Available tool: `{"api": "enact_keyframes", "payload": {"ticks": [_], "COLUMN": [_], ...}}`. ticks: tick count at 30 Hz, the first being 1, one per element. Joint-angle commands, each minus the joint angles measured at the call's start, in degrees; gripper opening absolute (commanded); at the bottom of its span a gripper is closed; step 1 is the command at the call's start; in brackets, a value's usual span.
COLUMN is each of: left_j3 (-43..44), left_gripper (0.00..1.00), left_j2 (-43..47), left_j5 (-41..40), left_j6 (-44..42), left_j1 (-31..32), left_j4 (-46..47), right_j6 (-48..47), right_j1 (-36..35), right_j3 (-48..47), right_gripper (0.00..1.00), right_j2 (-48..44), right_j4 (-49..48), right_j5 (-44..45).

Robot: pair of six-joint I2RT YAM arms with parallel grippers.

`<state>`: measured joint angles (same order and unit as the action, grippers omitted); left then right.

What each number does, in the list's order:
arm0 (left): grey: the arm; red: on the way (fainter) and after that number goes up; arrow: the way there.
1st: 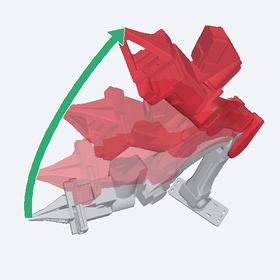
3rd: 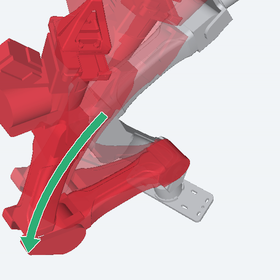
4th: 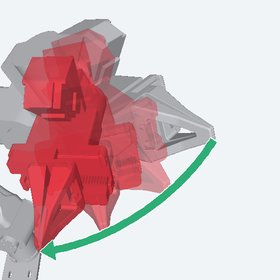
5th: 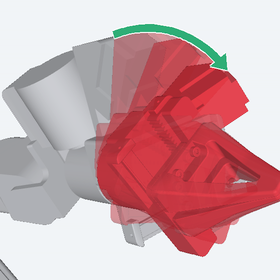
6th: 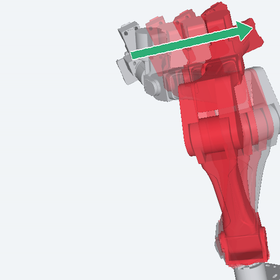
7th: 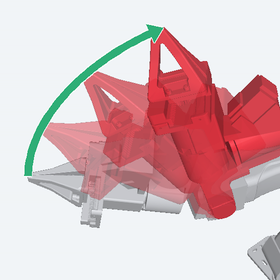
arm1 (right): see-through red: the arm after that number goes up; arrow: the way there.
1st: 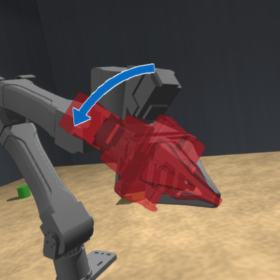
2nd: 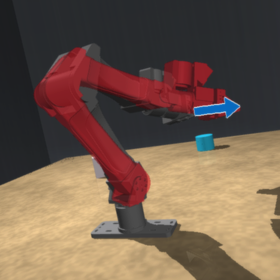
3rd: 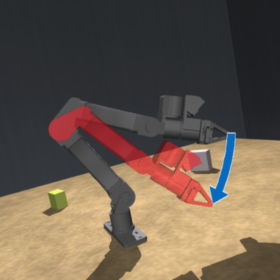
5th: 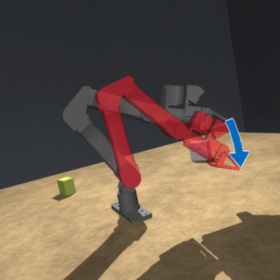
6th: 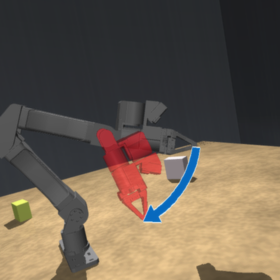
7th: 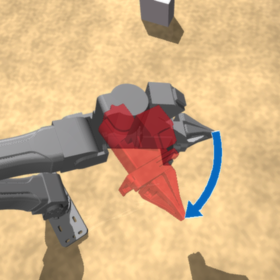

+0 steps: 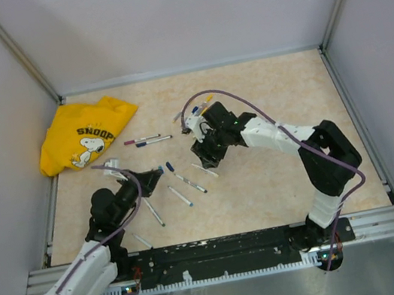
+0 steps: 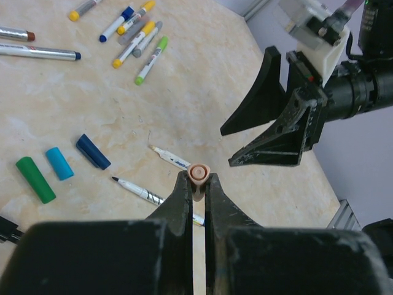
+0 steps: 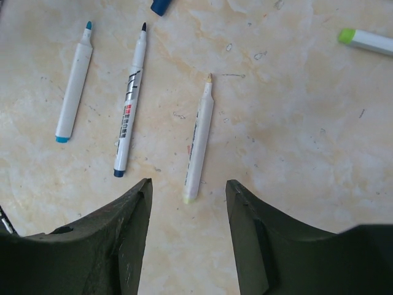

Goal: Open the pen caps
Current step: Place the pen at the center of the board, then place the pen cap at the center of the board.

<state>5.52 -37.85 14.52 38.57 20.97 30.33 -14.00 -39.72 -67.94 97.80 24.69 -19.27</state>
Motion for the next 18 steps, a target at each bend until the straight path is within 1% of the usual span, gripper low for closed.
{"api": "enact_keyframes", "payload": {"ticks": [1,6,9,18], "left_j3": [0.2,2.1,3.6,7.9], "left_gripper": [0.00,0.00,0.00,0.00], "left_j2": [-2.3,-7.0,-10.1,-20.5], "left_j5": [-2.7,-8.0,-11.1,-13.1], "left_j6": [0.1,-1.7,-2.3,-2.5], "left_j1": [3.4,9.8,13.6,17.6], "left_j4": [3.8,5.1,6.0,7.4], "right_j6": [-3.2,-3.5,-3.4,-3.4], "right_j1": [3.4,6.5,7.2,8.3], "right_j3": [-2.0,-1.5,-1.4,-1.1], "right_gripper": [0.52,0.52,0.52,0.52], "right_j2": [-5.5,-7.1,-7.6,-8.4], "right_j4": [1.5,1.4,1.3,0.9], "right_j5": [-7.1,-9.5,-10.0,-10.9]}}
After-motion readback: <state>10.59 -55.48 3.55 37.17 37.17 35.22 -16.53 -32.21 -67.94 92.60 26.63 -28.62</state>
